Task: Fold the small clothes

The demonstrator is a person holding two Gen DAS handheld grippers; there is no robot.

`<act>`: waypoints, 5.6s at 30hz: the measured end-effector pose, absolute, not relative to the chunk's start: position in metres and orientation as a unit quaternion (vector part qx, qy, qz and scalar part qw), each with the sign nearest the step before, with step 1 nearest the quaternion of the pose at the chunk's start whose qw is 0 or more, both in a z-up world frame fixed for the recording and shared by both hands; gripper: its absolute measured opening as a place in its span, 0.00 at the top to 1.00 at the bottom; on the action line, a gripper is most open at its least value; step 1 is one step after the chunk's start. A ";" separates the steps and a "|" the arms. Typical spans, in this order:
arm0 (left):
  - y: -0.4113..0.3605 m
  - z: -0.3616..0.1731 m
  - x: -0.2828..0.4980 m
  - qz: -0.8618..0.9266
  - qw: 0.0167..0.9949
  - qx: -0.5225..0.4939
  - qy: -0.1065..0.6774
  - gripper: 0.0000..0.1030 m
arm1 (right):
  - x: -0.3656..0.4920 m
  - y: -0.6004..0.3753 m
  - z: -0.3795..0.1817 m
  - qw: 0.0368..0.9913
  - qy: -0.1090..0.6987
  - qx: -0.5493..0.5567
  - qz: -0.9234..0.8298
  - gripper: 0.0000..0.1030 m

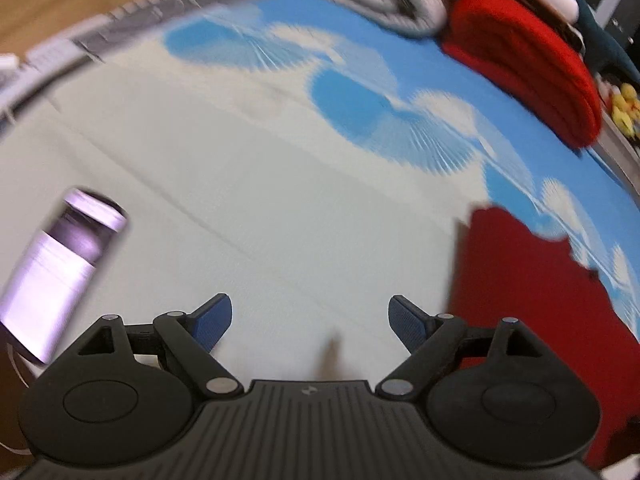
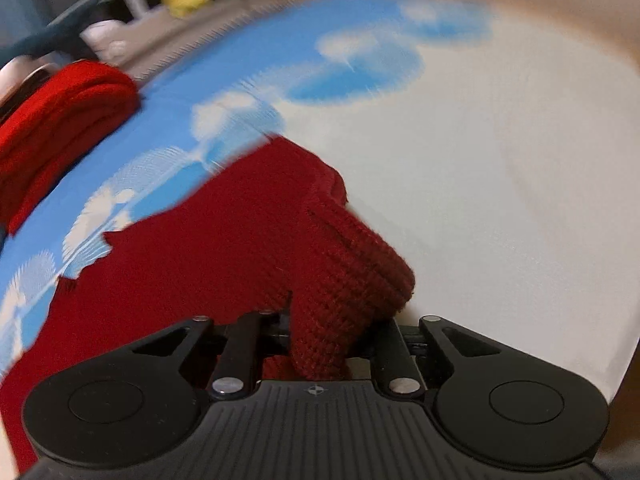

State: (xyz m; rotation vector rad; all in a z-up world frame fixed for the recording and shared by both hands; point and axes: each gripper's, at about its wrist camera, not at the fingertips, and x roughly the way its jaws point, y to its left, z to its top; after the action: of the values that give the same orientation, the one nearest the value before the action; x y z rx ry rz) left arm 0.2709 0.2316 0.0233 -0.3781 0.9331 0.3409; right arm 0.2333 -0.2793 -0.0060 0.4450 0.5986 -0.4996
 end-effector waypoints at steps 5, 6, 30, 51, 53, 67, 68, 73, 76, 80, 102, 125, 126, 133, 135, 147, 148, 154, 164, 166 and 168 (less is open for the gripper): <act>0.267 0.041 0.259 0.216 0.876 -0.166 0.399 0.13 | 0.241 -0.188 0.037 0.960 0.205 0.072 -0.178 0.85; 0.274 0.044 0.257 0.224 0.874 -0.171 0.396 0.13 | 0.242 -0.165 0.041 0.968 0.189 0.039 -0.158 0.85; 0.311 0.038 0.247 0.249 0.849 -0.232 0.404 0.13 | 0.184 0.030 -0.054 0.922 0.133 -0.313 0.186 0.84; 0.154 0.040 0.270 -0.057 0.898 -0.179 0.399 0.13 | 0.243 -0.153 -0.011 0.966 0.238 0.003 0.098 0.35; 0.128 0.023 0.283 -0.052 0.887 -0.143 0.437 0.13 | 0.253 -0.156 -0.023 0.960 0.262 0.027 0.093 0.35; 0.127 -0.012 0.288 -0.045 0.857 -0.136 0.495 0.86 | 0.231 -0.151 -0.039 0.934 0.294 0.027 0.203 0.85; 0.124 -0.021 0.292 -0.043 0.851 -0.129 0.507 0.85 | 0.233 -0.145 -0.045 0.931 0.306 0.011 0.201 0.85; 0.115 -0.013 0.287 -0.045 0.873 -0.097 0.476 0.75 | 0.232 -0.140 -0.039 0.933 0.299 0.001 0.201 0.85; 0.118 0.014 0.278 -0.043 0.896 -0.106 0.430 0.62 | 0.229 -0.157 -0.015 0.945 0.251 0.048 0.201 0.84; 0.117 0.044 0.294 -0.033 0.913 -0.146 0.380 0.55 | 0.253 -0.181 0.007 0.962 0.214 0.064 0.156 0.78; 0.095 -0.017 0.379 0.036 0.891 -0.089 0.443 0.06 | 0.331 -0.166 -0.027 0.947 0.280 0.030 0.157 0.75; 0.081 0.005 0.251 -0.046 0.867 -0.156 0.470 0.01 | 0.384 -0.240 -0.046 0.873 0.330 0.323 0.154 0.15; 0.080 0.006 0.250 -0.046 0.868 -0.149 0.470 0.01 | 0.391 -0.240 -0.049 0.868 0.338 0.330 0.154 0.15; 0.091 0.015 0.243 -0.049 0.862 -0.185 0.470 0.01 | 0.406 -0.230 -0.060 0.860 0.360 0.331 0.145 0.15; 0.091 0.019 0.241 -0.054 0.862 -0.180 0.471 0.01 | 0.406 -0.228 -0.058 0.862 0.359 0.325 0.149 0.15; 0.100 -0.006 0.246 -0.008 0.833 -0.175 0.525 0.01 | 0.409 -0.219 -0.049 0.877 0.365 0.267 0.159 0.14; 0.101 -0.007 0.248 -0.005 0.835 -0.176 0.521 0.01 | 0.411 -0.218 -0.049 0.876 0.367 0.268 0.161 0.14; 0.103 -0.014 0.255 0.009 0.840 -0.171 0.516 0.01 | 0.429 -0.208 -0.055 0.872 0.376 0.267 0.167 0.11; 0.100 -0.015 0.259 0.012 0.838 -0.175 0.517 0.01 | 0.440 -0.204 -0.061 0.863 0.384 0.282 0.166 0.10; 0.103 -0.015 0.258 0.012 0.837 -0.180 0.517 0.01 | 0.441 -0.204 -0.062 0.863 0.385 0.283 0.165 0.10; 0.106 -0.015 0.258 0.012 0.835 -0.186 0.518 0.01 | 0.441 -0.204 -0.062 0.863 0.385 0.283 0.164 0.10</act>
State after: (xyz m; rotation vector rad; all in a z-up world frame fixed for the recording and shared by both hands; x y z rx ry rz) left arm 0.2575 0.1065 -0.0150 -0.3948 1.0969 0.0251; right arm 0.4410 -0.2038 -0.0619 0.5944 0.8070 0.3428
